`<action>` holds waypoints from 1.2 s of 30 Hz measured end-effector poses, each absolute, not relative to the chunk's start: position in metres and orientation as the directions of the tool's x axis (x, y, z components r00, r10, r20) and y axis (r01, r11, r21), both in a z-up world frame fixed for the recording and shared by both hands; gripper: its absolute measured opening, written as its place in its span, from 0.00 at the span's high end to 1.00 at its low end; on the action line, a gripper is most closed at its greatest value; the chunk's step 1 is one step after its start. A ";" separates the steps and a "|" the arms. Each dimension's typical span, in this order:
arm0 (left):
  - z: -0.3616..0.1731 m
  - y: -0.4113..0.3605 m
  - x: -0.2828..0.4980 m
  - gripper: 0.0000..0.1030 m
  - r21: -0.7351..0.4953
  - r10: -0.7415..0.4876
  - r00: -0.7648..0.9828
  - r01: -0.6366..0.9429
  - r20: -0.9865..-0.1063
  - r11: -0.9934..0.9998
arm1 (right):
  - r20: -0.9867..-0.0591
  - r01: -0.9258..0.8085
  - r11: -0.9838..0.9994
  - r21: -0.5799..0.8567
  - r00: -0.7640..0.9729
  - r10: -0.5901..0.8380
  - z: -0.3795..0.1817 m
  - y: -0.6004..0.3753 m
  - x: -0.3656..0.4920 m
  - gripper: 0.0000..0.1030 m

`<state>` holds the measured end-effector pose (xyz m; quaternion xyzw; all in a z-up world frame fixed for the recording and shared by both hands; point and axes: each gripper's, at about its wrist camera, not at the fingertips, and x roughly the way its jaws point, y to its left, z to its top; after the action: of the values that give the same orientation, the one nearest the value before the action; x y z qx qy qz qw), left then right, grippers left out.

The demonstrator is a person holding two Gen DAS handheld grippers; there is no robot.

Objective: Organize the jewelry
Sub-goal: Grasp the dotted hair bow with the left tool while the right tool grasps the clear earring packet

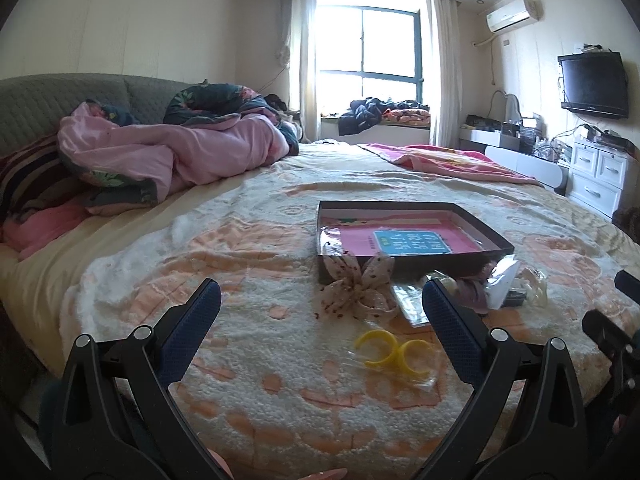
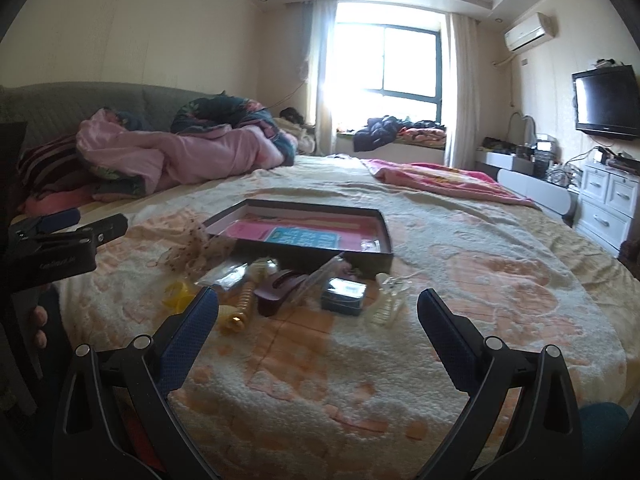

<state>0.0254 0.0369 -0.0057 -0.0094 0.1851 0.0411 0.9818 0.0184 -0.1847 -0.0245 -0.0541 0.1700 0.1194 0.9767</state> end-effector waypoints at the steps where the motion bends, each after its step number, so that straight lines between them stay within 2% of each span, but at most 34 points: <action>1: -0.006 0.039 0.027 0.10 -0.004 0.083 0.925 -0.091 -0.371 0.996 | -0.350 -0.261 0.963 -0.067 0.910 0.222 -0.025 -0.182 0.019 0.06; 10: -0.009 0.052 0.040 0.10 -0.018 0.102 0.903 -0.120 -0.418 0.993 | -0.381 -0.339 0.937 -0.085 0.880 0.284 -0.026 -0.158 0.033 0.06; 15: -0.016 0.060 0.055 0.10 -0.021 0.110 0.873 -0.136 -0.474 0.990 | -0.396 -0.338 0.937 -0.091 0.875 0.278 -0.026 -0.152 0.051 0.06; 22: -0.024 0.069 0.078 0.10 -0.069 0.063 0.841 -0.118 -0.538 0.991 | -0.407 -0.298 0.951 -0.087 0.882 0.239 -0.023 -0.154 0.083 0.06; 36: -0.034 0.069 0.130 0.10 -0.118 -0.019 0.799 -0.066 -0.601 0.991 | -0.561 -0.198 0.980 0.021 0.809 0.175 -0.039 -0.172 0.153 0.07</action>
<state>0.1304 0.0688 -0.0344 -0.0667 0.3165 0.0124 0.9462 0.1526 -0.1716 -0.0392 -0.0193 0.2931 0.0981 0.9508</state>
